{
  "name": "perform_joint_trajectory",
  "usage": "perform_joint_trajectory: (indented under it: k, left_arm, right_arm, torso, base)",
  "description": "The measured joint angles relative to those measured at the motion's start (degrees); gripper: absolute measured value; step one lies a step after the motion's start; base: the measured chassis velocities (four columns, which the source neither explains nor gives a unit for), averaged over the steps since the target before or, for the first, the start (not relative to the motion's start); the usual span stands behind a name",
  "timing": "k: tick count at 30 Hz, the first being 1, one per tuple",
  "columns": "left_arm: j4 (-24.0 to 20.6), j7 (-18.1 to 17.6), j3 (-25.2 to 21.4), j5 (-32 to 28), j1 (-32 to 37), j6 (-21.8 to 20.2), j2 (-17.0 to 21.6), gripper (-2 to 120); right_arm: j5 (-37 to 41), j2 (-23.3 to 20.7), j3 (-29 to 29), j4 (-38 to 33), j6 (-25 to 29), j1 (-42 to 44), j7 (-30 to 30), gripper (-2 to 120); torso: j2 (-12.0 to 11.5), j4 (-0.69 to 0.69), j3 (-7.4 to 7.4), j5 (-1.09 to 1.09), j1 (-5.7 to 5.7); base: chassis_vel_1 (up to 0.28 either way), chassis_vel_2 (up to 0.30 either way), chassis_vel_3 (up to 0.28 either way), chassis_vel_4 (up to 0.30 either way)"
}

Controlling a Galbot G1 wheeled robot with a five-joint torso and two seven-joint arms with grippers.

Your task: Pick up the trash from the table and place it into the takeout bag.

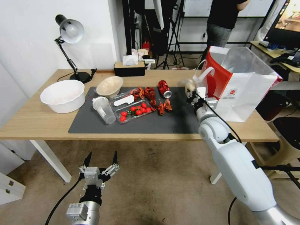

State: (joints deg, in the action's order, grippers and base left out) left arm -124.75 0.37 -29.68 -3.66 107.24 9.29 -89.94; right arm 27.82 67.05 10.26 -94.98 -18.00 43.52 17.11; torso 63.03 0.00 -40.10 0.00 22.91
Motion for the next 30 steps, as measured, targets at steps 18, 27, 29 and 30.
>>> perform_joint_trajectory:
  k: [18, 27, 29, 30]
  left_arm:
    - [-0.9, 0.0, 0.1, 0.4, 1.0, 0.5, -0.4, 100]
    - [-0.8, 0.0, 0.2, 0.3, 1.2, 1.4, -0.4, 100]
    - [-0.9, 0.0, 0.2, 0.3, 1.2, 1.4, -0.3, 100]
    - [-1.0, 0.0, 0.1, 0.2, 1.3, 1.5, -0.2, 100]
  right_arm:
    - [0.8, -7.3, 6.9, -23.4, -1.5, 1.9, -2.4, 7]
    - [4.0, -10.9, 12.3, -21.1, -1.6, -1.2, 0.8, 7]
    - [4.8, -11.7, 13.1, -19.9, -2.3, -2.1, 2.4, 7]
    - [5.7, -12.4, 13.7, -18.1, -3.1, -3.0, 4.2, 7]
  torso:
    - [0.0, 0.00, 0.00, 0.01, 0.00]
    - [0.0, 0.00, 0.00, 0.02, 0.01]
    - [0.0, 0.00, 0.00, 0.00, 0.01]
    - [0.0, 0.00, 0.00, 0.01, 0.01]
  base:
    - [0.000, 0.000, 0.000, 0.000]
    - [0.000, 0.000, 0.000, 0.000]
    - [0.000, 0.000, 0.000, 0.000]
    - [0.000, 0.000, 0.000, 0.000]
